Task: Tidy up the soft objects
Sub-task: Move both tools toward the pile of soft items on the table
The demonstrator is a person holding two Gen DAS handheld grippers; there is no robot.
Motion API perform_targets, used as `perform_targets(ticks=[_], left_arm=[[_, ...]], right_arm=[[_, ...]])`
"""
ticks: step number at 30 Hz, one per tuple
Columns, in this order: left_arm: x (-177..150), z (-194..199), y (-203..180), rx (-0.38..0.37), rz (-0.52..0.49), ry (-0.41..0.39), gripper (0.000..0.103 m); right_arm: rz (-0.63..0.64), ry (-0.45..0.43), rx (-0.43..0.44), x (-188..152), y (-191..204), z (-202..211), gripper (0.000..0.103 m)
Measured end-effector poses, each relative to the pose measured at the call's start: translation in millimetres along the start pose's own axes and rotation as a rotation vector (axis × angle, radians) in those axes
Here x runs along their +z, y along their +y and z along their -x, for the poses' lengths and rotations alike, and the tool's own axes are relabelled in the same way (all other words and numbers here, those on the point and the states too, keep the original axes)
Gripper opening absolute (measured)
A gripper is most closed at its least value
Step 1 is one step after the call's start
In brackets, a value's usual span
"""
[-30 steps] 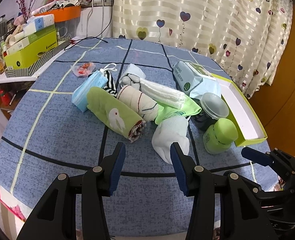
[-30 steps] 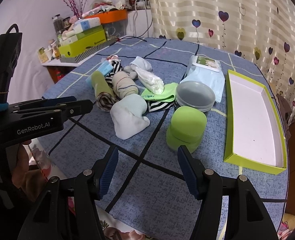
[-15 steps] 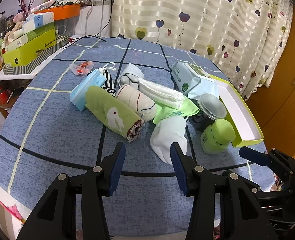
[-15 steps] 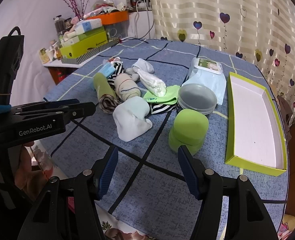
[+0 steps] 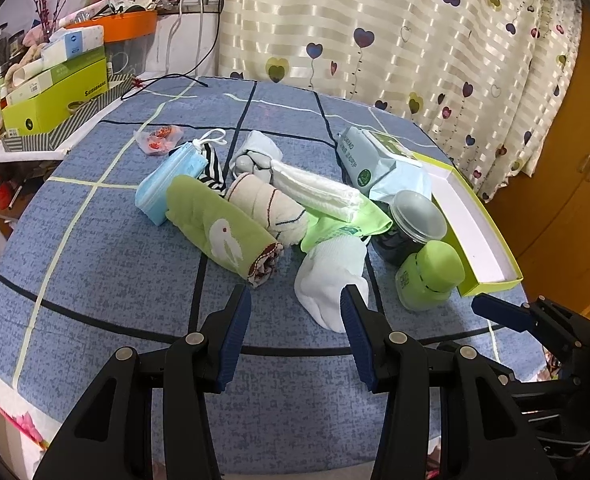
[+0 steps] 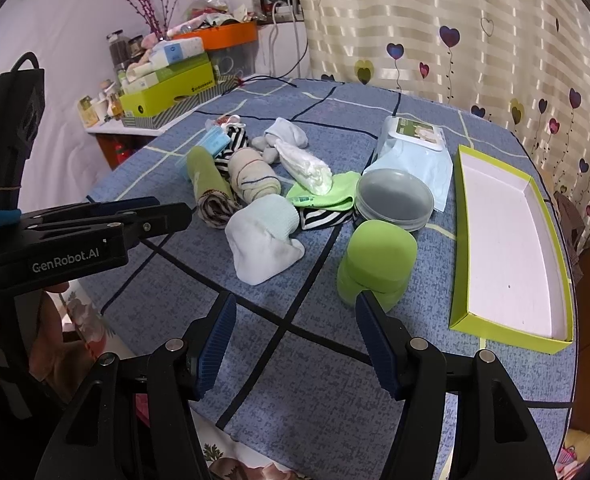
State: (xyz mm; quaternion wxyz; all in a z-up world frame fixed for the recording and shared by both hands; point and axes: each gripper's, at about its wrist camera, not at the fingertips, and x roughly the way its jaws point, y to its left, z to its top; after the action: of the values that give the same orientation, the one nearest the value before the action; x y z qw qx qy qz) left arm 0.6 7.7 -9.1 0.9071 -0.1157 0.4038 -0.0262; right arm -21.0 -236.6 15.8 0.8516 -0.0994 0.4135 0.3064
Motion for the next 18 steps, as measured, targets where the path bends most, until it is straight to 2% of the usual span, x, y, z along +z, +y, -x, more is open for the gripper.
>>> perform_targets(ticks=[18], left_arm=[[1.1, 2.8, -1.5, -0.003, -0.012, -0.022, 0.048]], right_arm=[[0.007, -0.003, 0.002, 3.8, 3.5, 0.8, 0.063]])
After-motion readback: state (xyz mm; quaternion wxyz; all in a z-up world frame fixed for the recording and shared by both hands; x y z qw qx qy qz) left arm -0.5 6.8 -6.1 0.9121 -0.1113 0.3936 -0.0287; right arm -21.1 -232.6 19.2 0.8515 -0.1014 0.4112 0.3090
